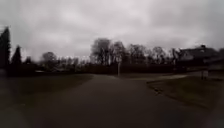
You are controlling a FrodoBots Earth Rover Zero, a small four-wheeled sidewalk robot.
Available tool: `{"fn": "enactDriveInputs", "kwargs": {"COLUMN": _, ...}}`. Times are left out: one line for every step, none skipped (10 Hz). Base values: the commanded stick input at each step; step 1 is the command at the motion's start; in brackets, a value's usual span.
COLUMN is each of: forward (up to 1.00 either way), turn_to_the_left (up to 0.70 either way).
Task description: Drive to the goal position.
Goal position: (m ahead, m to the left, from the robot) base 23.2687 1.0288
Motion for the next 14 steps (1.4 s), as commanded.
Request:
{"fn": "enactDriveInputs", "kwargs": {"forward": 1.0, "turn_to_the_left": 0.0}}
{"fn": "enactDriveInputs", "kwargs": {"forward": 1.0, "turn_to_the_left": 0.0}}
{"fn": "enactDriveInputs", "kwargs": {"forward": 1.0, "turn_to_the_left": 0.0}}
{"fn": "enactDriveInputs", "kwargs": {"forward": 1.0, "turn_to_the_left": 0.0}}
{"fn": "enactDriveInputs", "kwargs": {"forward": 1.0, "turn_to_the_left": 0.0}}
{"fn": "enactDriveInputs", "kwargs": {"forward": 1.0, "turn_to_the_left": 0.0}}
{"fn": "enactDriveInputs", "kwargs": {"forward": 1.0, "turn_to_the_left": 0.0}}
{"fn": "enactDriveInputs", "kwargs": {"forward": 1.0, "turn_to_the_left": 0.0}}
{"fn": "enactDriveInputs", "kwargs": {"forward": 1.0, "turn_to_the_left": 0.0}}
{"fn": "enactDriveInputs", "kwargs": {"forward": 1.0, "turn_to_the_left": 0.0}}
{"fn": "enactDriveInputs", "kwargs": {"forward": 1.0, "turn_to_the_left": 0.0}}
{"fn": "enactDriveInputs", "kwargs": {"forward": 1.0, "turn_to_the_left": 0.0}}
{"fn": "enactDriveInputs", "kwargs": {"forward": 1.0, "turn_to_the_left": 0.0}}
{"fn": "enactDriveInputs", "kwargs": {"forward": 1.0, "turn_to_the_left": 0.0}}
